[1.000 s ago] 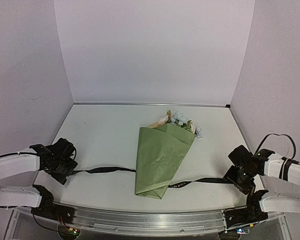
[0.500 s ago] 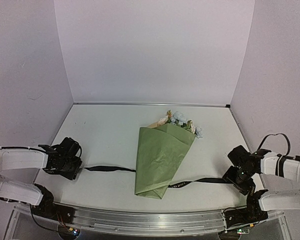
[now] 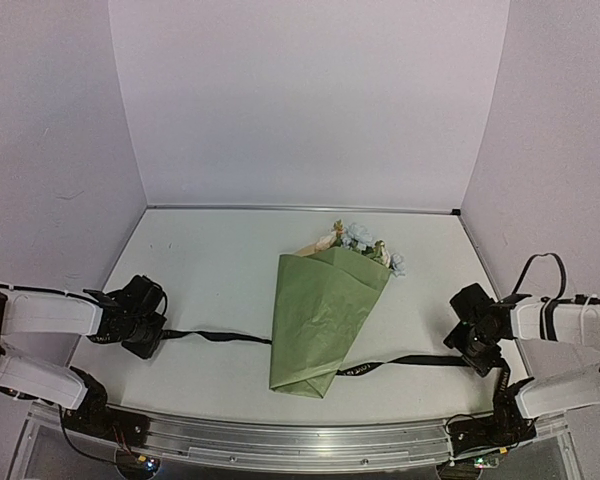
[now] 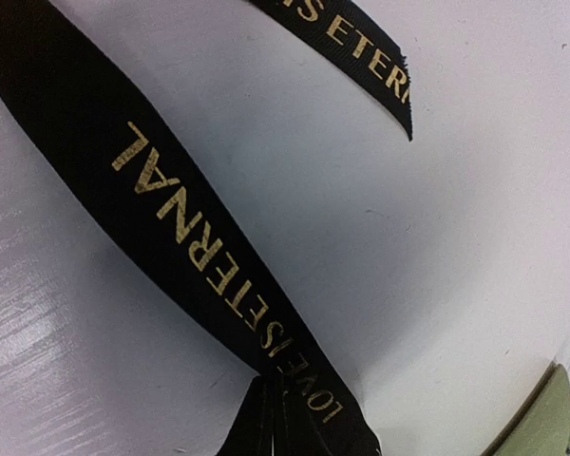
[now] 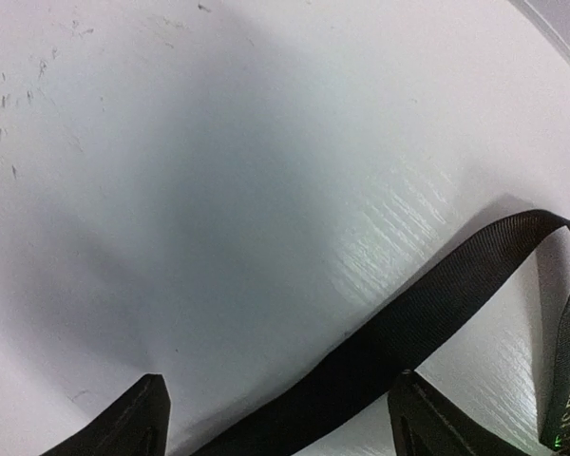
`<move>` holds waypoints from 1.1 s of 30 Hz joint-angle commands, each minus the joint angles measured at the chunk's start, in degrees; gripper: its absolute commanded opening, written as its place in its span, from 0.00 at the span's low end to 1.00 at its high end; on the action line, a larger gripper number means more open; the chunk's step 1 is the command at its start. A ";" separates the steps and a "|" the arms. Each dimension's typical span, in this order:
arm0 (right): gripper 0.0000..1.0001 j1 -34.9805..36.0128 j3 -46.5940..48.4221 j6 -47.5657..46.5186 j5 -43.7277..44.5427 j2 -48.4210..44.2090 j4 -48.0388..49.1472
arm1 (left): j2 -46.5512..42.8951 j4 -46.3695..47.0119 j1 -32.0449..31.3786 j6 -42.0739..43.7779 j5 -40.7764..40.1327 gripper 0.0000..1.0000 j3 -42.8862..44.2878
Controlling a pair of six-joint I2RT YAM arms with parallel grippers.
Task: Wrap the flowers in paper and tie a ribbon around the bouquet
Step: Adjust the ribbon at the center of the board.
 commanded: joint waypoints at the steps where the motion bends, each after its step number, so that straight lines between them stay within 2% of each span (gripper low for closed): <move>1: 0.72 -0.42 -1.53 1.13 -4.84 5.85 4.48 | 0.56 -2.64 0.17 5.81 -2.98 0.00 1.62; 8: 0.32 -0.42 1.36 -0.52 -7.90 11.58 5.06 | 0.04 -1.18 0.17 14.23 -5.62 0.00 3.29; 12: 0.04 -1.06 3.72 -3.22 -8.95 13.25 5.05 | -0.05 2.39 0.17 22.68 -5.22 0.00 4.94; 13: 0.00 -1.37 4.40 -3.77 -9.48 13.41 5.05 | -0.13 3.70 0.17 25.48 -4.91 0.00 5.48; 21: 0.00 -5.89 8.44 -7.20 -11.25 10.99 2.59 | -3.37 13.87 0.17 40.64 -2.29 0.00 6.90; 27: 0.00 -7.88 12.75 -10.71 -9.85 7.40 -3.86 | -0.63 24.63 0.11 51.04 6.32 0.00 10.08; 33: 0.00 -11.38 20.20 -14.79 -10.10 7.27 -9.56 | 4.82 25.61 0.09 51.00 7.10 0.00 14.14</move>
